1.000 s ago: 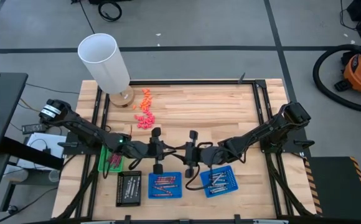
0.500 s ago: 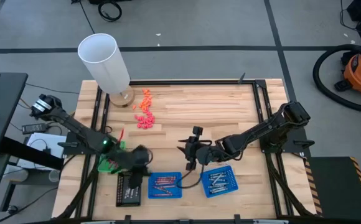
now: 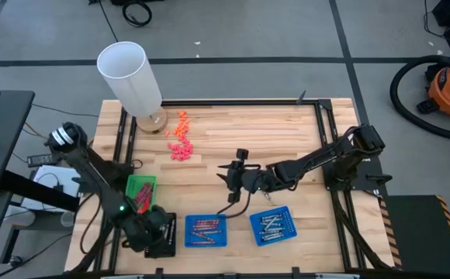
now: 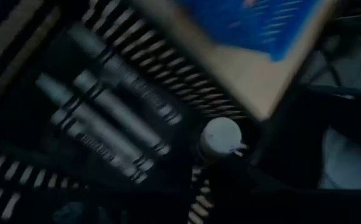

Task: Sort crayons
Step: Put the white crayon into the black basket

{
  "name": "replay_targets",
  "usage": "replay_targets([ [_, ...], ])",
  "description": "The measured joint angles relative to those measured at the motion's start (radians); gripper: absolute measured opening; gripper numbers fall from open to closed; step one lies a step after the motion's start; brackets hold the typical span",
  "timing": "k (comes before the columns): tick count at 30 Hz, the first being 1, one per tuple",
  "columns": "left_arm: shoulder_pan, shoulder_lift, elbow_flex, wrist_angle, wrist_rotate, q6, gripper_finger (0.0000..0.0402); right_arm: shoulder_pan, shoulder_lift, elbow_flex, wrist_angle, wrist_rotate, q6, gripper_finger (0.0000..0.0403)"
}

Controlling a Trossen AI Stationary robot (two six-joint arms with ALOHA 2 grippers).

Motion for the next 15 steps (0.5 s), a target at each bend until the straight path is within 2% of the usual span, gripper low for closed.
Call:
replay_targets([
  [7,-0.024,0.091,0.000,-0.005,0.000,-0.110,0.0050,-0.040,0.000,0.000,0.084,-0.119,-0.029,0.0131],
  [15,-0.019,0.098,0.000,-0.053,-0.022,-0.122,0.0073,-0.063,0.000,0.000,0.100,-0.180,-0.036,0.0131],
])
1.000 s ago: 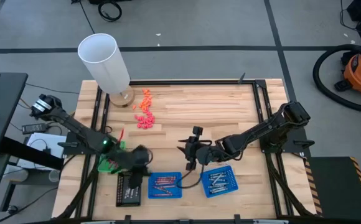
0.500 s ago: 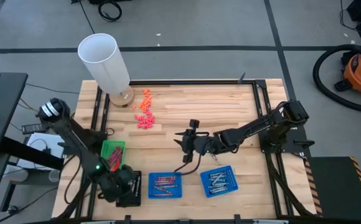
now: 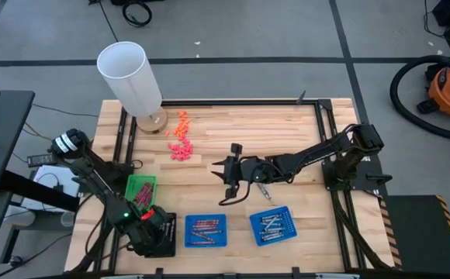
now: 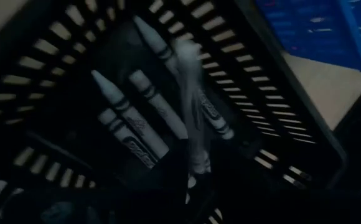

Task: Sort crayons
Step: Put the white crayon into the black basket

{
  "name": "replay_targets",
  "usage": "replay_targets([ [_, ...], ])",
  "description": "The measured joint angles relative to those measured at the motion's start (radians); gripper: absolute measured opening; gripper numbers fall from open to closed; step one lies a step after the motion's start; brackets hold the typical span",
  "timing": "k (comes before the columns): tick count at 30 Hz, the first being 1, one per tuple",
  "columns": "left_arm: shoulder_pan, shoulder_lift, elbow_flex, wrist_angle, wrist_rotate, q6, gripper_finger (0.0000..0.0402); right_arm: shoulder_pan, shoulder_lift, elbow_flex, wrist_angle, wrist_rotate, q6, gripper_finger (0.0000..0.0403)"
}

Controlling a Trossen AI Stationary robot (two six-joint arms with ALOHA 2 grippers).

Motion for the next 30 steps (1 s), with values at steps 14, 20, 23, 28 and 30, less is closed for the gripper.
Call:
replay_targets([
  [14,0.021,-0.053,0.001,0.062,0.005,0.225,0.0138,0.001,0.000,-0.054,-0.042,-0.046,0.074,0.0130],
  [20,0.059,-0.176,0.002,0.122,-0.002,0.416,0.0139,0.019,0.000,-0.077,-0.073,-0.042,0.135,0.0130],
  [23,0.084,-0.223,0.002,0.120,-0.048,0.524,0.0139,0.030,0.000,-0.084,-0.118,-0.040,0.171,0.0130],
  [28,0.148,-0.247,0.002,0.120,-0.094,0.714,0.0139,0.048,0.000,-0.087,-0.237,-0.034,0.256,0.0129],
  [30,0.175,-0.247,0.002,0.119,-0.097,0.785,0.0139,0.056,0.000,-0.087,-0.284,-0.022,0.294,0.0129],
])
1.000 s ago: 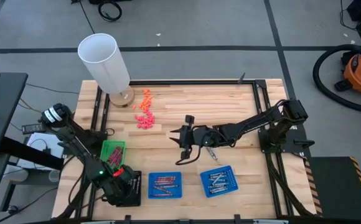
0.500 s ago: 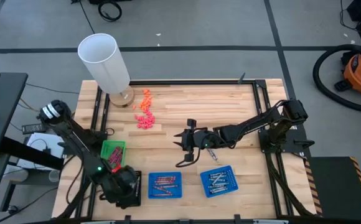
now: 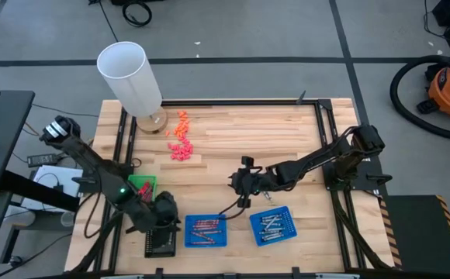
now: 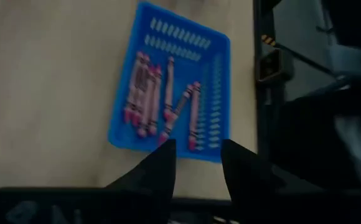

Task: Sort crayons
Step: Put the white crayon into the black basket

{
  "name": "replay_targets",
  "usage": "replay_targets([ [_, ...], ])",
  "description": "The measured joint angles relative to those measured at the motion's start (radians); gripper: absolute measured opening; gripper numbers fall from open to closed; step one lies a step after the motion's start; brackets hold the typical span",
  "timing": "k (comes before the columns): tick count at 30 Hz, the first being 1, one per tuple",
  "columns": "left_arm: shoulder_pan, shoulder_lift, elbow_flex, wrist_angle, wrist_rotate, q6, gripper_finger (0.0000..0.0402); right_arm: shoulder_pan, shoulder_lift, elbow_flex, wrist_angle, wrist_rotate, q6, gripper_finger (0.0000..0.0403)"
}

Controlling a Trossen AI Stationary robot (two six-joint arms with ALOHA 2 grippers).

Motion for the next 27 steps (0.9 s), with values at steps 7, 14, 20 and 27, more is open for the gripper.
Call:
replay_targets([
  [7,0.095,0.000,0.000,-0.003,0.000,0.223,0.0139,0.024,0.000,0.000,-0.110,0.072,0.079,0.0129],
  [14,0.169,0.000,0.000,-0.003,0.002,0.393,0.0139,0.026,0.000,0.000,-0.207,0.073,0.139,0.0129],
  [20,0.216,0.000,0.000,-0.002,-0.060,0.521,0.0139,0.007,0.000,0.000,-0.313,0.057,0.216,0.0129],
  [27,0.258,0.000,0.000,-0.002,-0.179,0.617,0.0139,-0.030,-0.002,0.001,-0.438,0.001,0.302,0.0129],
])
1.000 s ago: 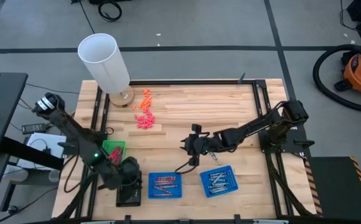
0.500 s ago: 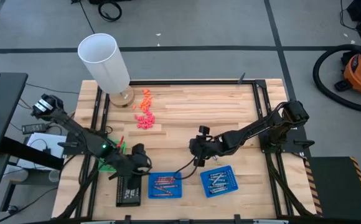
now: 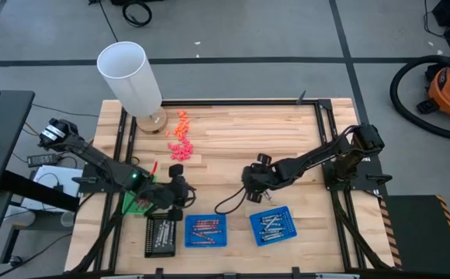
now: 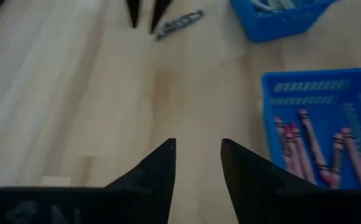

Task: Sort crayons
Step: Put the white crayon into the black basket

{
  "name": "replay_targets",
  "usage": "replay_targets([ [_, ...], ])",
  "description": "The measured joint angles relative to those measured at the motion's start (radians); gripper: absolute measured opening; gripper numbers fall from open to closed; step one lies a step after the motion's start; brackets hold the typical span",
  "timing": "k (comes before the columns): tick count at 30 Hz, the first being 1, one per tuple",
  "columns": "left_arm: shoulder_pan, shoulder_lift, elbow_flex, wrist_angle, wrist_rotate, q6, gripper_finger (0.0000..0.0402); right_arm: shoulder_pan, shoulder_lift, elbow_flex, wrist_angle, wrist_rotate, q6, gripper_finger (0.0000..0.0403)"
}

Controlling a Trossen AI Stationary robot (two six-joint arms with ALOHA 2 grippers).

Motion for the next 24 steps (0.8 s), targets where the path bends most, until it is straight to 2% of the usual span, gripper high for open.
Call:
replay_targets([
  [10,0.023,0.000,0.000,0.000,-0.025,0.000,0.0139,-0.011,0.000,0.000,-0.194,-0.071,0.142,0.0129],
  [16,0.021,0.000,0.000,0.000,-0.024,-0.015,0.0139,-0.011,-0.001,-0.050,-0.199,-0.132,0.220,0.0129],
  [24,0.020,0.000,0.000,0.001,-0.023,-0.022,0.0139,-0.008,-0.002,-0.065,-0.210,-0.124,0.284,0.0129],
])
